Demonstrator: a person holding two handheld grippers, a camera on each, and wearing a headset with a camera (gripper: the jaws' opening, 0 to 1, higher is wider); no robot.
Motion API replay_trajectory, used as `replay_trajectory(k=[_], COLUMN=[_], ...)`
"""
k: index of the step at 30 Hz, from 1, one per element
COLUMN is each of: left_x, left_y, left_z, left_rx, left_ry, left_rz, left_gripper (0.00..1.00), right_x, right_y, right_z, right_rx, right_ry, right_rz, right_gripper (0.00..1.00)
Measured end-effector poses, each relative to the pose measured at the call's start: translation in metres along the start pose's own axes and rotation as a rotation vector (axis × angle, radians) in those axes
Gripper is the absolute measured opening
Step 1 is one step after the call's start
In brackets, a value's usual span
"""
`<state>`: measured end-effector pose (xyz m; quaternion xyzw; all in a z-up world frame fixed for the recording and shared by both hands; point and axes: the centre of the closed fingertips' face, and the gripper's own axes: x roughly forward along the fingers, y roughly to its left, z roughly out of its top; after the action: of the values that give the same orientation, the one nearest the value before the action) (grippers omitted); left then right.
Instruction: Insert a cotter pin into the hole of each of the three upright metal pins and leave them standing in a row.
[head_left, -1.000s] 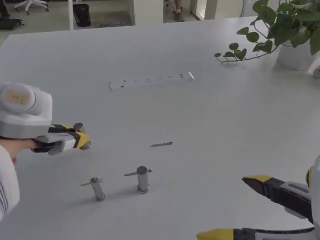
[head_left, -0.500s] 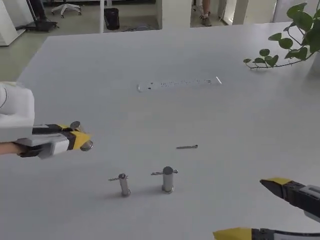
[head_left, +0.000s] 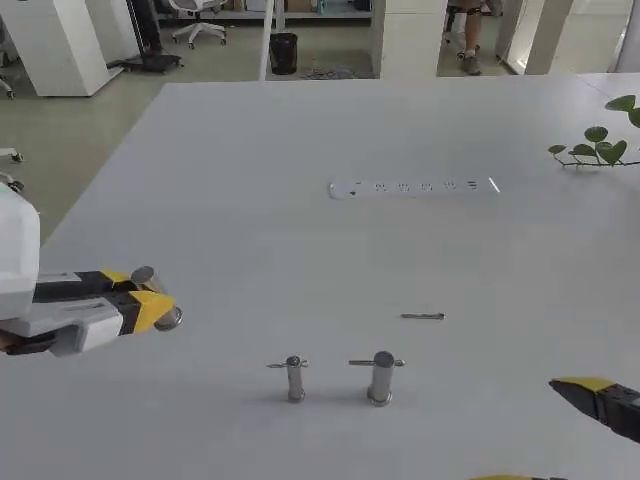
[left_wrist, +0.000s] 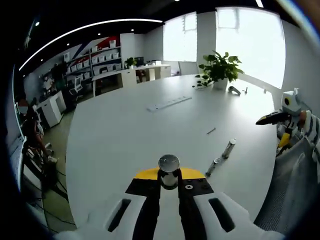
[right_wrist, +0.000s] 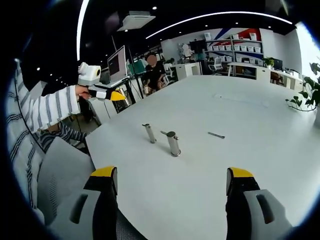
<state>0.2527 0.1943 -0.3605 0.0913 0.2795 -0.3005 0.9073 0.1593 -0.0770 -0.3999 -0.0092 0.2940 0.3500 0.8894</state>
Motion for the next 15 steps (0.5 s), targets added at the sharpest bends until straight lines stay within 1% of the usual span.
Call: replay_trajectory(k=[4, 5, 7, 10, 12, 15], left_x=[-0.008, -0.010, -0.012, -0.013, -0.013, -0.012], left_y=[-0.008, -0.011, -0.016, -0.024, -0.030, -0.044], left_z=[-0.007, -0.010, -0.015, -0.022, -0.026, -0.031], left_rx=[-0.016, -0.027, -0.033, -0.016, 0.012, 0.003], left_ry=[-0.016, -0.021, -0.023, -0.030, -0.043, -0.060], left_rz=[0.006, 0.011, 0.014, 0.010, 0.012, -0.017], left_gripper=[0.08, 0.08, 0.08, 0.08, 0.08, 0.08], right_x=[0.001, 0.001, 0.001, 0.002, 0.002, 0.003], right_y=[0.003, 0.002, 0.002, 0.003, 0.003, 0.003], right_z=[-0.001, -0.003, -0.004, -0.005, -0.006, -0.008], right_rx=[-0.004, -0.005, -0.010, -0.010, -0.014, -0.006], right_ry=[0.008, 0.012, 0.016, 0.020, 0.021, 0.020], right_rz=[0.011, 0.012, 0.016, 0.021, 0.021, 0.018], right_gripper=[0.89, 0.89, 0.89, 0.89, 0.89, 0.89])
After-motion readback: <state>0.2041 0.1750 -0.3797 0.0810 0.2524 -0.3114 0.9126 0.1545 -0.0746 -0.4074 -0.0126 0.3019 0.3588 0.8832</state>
